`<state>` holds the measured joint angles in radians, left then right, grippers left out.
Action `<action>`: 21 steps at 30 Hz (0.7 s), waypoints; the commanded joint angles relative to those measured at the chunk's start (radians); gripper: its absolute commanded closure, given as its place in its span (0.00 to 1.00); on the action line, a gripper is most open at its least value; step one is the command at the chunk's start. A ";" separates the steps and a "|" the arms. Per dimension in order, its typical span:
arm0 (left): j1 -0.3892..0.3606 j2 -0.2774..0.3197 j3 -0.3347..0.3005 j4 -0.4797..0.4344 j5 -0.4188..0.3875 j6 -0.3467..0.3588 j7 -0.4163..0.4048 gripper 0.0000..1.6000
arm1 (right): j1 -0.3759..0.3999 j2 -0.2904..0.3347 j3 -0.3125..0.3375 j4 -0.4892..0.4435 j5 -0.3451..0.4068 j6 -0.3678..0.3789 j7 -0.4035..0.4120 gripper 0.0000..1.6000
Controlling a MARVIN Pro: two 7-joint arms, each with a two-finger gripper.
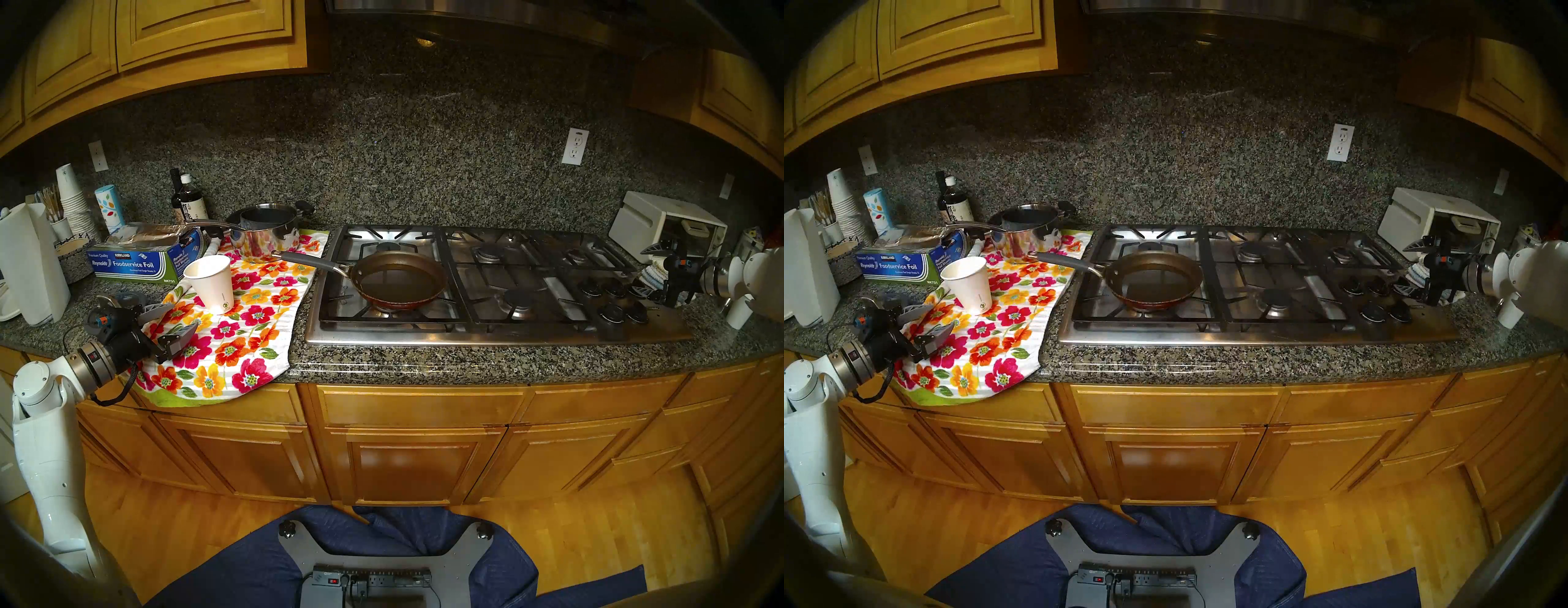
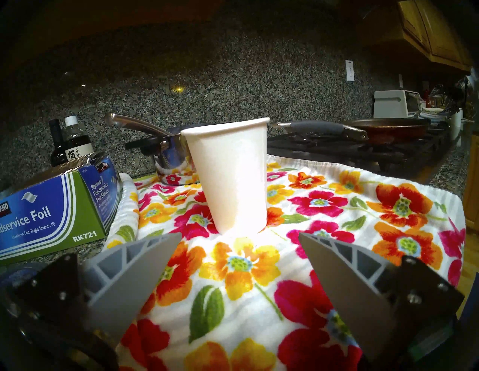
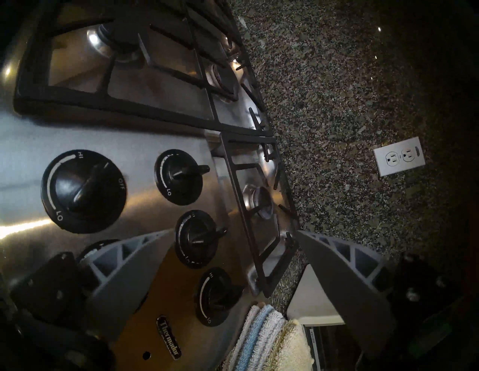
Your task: Pick up the water cup, pour water into the pot, turn on the stove
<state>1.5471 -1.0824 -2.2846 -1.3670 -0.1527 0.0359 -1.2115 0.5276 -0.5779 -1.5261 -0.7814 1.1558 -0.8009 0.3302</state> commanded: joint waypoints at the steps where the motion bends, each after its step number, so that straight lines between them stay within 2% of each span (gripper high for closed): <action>1: -0.019 0.011 -0.005 -0.016 -0.007 -0.003 0.000 0.00 | 0.078 -0.010 0.031 0.011 0.049 0.027 0.039 0.00; 12: -0.020 0.011 -0.005 -0.015 -0.002 -0.006 0.000 0.00 | 0.117 -0.003 0.050 0.002 0.116 0.104 0.163 0.00; 21: -0.017 0.010 -0.004 -0.011 0.003 -0.007 0.000 0.00 | 0.141 -0.015 0.070 -0.013 0.151 0.136 0.229 0.00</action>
<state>1.5471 -1.0831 -2.2846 -1.3623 -0.1434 0.0310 -1.2117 0.5993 -0.5789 -1.4910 -0.7949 1.2608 -0.6923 0.5249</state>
